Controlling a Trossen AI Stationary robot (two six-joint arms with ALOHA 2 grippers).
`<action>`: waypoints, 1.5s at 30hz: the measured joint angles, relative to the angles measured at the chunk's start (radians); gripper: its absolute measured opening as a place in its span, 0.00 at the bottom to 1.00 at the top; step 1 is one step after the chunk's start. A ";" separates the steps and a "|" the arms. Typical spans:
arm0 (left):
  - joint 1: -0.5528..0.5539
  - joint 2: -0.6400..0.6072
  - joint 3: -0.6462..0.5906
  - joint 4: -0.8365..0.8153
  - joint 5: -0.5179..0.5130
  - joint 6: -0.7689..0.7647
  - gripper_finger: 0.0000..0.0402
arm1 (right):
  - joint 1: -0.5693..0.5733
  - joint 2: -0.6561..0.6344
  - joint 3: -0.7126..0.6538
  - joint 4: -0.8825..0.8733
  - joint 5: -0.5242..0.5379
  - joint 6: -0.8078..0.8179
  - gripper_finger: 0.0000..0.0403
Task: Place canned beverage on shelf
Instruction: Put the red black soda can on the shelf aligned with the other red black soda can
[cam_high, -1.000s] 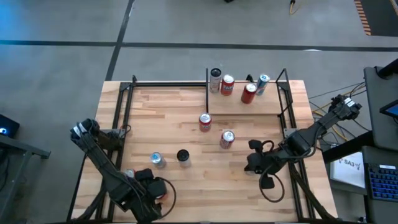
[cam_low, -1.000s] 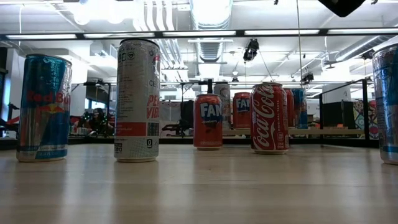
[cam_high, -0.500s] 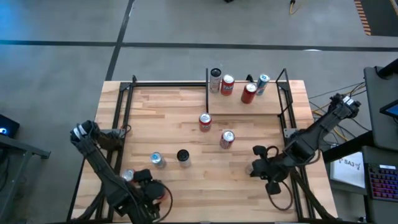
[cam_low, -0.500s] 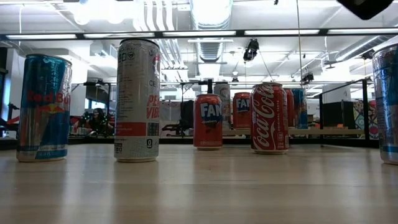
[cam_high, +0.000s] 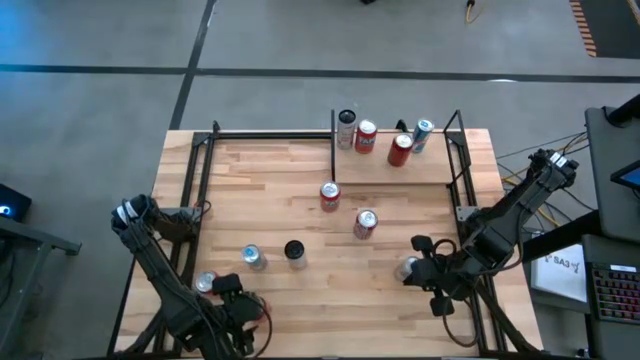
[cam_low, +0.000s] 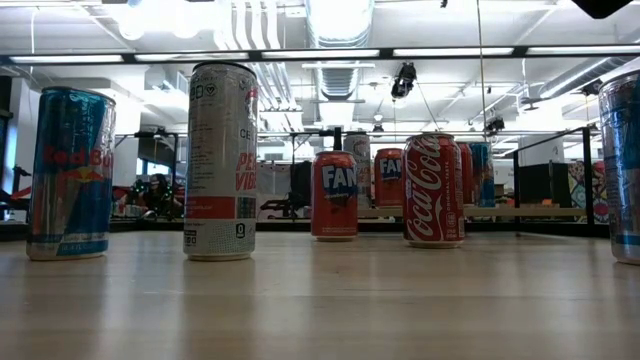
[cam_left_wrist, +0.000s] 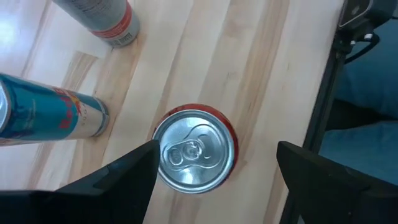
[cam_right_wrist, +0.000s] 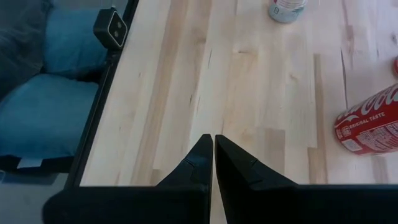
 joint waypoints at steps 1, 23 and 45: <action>0.000 0.000 -0.004 -0.001 -0.009 -0.003 0.77 | 0.000 0.000 0.000 0.000 0.000 0.000 0.02; -0.028 0.000 -0.052 -0.010 -0.077 -0.010 0.77 | 0.000 0.000 0.000 0.024 0.001 0.000 0.02; -0.029 -0.005 -0.205 0.141 -0.096 -0.013 0.77 | -0.001 0.000 0.000 0.026 0.000 0.021 0.02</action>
